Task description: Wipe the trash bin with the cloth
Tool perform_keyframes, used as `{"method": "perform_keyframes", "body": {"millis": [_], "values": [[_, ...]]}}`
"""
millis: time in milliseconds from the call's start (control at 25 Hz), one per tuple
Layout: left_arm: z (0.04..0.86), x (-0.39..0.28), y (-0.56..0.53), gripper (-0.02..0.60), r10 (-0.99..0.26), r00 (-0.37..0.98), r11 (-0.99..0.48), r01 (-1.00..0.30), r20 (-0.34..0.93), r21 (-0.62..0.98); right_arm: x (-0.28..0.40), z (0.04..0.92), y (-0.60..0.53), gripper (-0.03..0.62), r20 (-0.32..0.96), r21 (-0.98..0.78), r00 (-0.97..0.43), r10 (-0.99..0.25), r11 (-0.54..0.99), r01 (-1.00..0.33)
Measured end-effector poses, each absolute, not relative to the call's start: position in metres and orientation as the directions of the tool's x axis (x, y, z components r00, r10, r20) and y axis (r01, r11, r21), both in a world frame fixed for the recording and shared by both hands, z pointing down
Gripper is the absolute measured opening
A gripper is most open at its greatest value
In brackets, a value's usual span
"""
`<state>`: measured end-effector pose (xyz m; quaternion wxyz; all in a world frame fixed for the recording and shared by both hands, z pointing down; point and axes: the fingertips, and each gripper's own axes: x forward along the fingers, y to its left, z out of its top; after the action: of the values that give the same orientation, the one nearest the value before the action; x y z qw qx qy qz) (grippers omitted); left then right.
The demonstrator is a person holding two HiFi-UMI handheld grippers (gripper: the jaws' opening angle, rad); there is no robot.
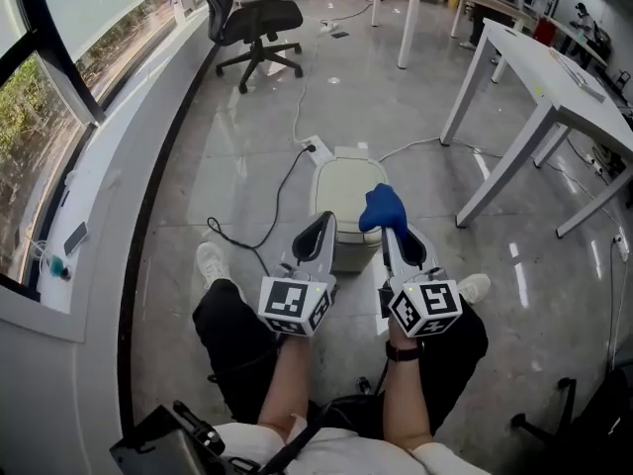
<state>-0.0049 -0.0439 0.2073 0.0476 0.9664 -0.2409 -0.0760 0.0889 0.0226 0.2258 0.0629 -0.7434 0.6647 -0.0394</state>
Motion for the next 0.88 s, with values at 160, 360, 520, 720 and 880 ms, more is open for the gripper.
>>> {"method": "perform_keyframes", "body": {"millis": [160, 360, 520, 720, 880], "values": [[0.203, -0.022, 0.0, 0.002, -0.476, 0.87, -0.878, -0.463, -0.126, 0.12, 0.065, 0.222, 0.066, 0.037, -0.028, -0.136, 0.112, -0.993, -0.107, -0.985], [0.206, -0.035, 0.06, 0.002, -0.465, 0.877, -0.884, -0.452, -0.123, 0.119, 0.044, 0.235, 0.116, 0.037, 0.019, -0.139, 0.087, -0.996, -0.089, -0.986], [0.201, -0.04, 0.113, 0.002, -0.466, 0.876, -0.884, -0.455, -0.122, 0.111, 0.037, 0.23, 0.167, 0.037, 0.025, -0.141, 0.083, -0.996, -0.086, -0.986], [0.183, -0.045, 0.188, 0.002, -0.482, 0.868, -0.875, -0.469, -0.116, 0.122, 0.018, 0.212, 0.238, 0.037, 0.035, -0.142, 0.036, -0.999, -0.04, -0.989], [0.207, -0.053, 0.205, 0.002, -0.464, 0.88, -0.884, -0.454, -0.101, 0.11, -0.009, 0.237, 0.249, 0.037, 0.03, -0.161, 0.014, -0.999, -0.018, -0.987]]}}
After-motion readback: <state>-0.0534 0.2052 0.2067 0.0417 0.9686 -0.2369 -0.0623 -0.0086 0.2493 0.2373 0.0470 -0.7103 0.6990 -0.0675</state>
